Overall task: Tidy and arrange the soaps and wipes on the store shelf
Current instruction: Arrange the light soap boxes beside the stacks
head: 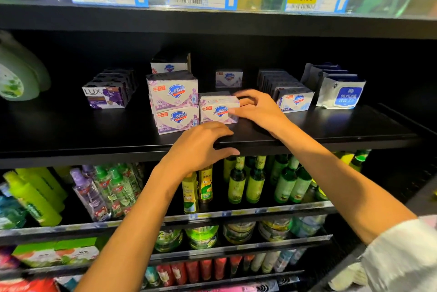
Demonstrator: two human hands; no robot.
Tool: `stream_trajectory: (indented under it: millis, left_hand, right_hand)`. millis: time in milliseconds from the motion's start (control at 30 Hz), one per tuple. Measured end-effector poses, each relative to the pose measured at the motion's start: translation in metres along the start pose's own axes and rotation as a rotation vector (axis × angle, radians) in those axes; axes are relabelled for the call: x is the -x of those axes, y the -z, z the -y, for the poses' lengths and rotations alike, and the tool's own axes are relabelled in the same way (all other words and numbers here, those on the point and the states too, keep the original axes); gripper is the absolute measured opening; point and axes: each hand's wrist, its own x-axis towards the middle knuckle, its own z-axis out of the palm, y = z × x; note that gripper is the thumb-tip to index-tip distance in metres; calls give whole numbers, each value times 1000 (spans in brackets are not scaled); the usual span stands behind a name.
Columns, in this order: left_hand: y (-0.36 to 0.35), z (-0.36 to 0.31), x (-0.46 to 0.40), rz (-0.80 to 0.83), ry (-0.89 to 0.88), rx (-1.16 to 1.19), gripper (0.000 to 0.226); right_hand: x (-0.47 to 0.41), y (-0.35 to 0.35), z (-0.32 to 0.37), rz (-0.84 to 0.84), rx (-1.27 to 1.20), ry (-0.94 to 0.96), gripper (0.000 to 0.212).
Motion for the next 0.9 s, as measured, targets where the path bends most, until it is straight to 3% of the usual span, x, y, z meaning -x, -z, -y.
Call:
stream_trajectory:
  millis: [100, 367, 467, 667, 767, 900]
  left_hand:
    - [1, 0, 0, -5, 12, 5, 62]
    - [2, 3, 2, -38, 55, 121, 57]
    - [1, 5, 9, -210, 102, 293, 47]
    - [13, 13, 31, -776, 329, 397, 19]
    - [24, 24, 32, -922, 402, 416, 34]
    - [36, 35, 24, -892, 507, 284, 70]
  right_hand:
    - [0, 1, 1, -9, 21, 17, 57]
    - [9, 10, -4, -51, -78, -4, 42]
    - [12, 17, -8, -57, -195, -28, 39]
    - [13, 16, -5, -68, -394, -87, 35]
    - [14, 17, -4, -82, -448, -103, 33]
    - [14, 21, -5, -127, -517, -101, 26]
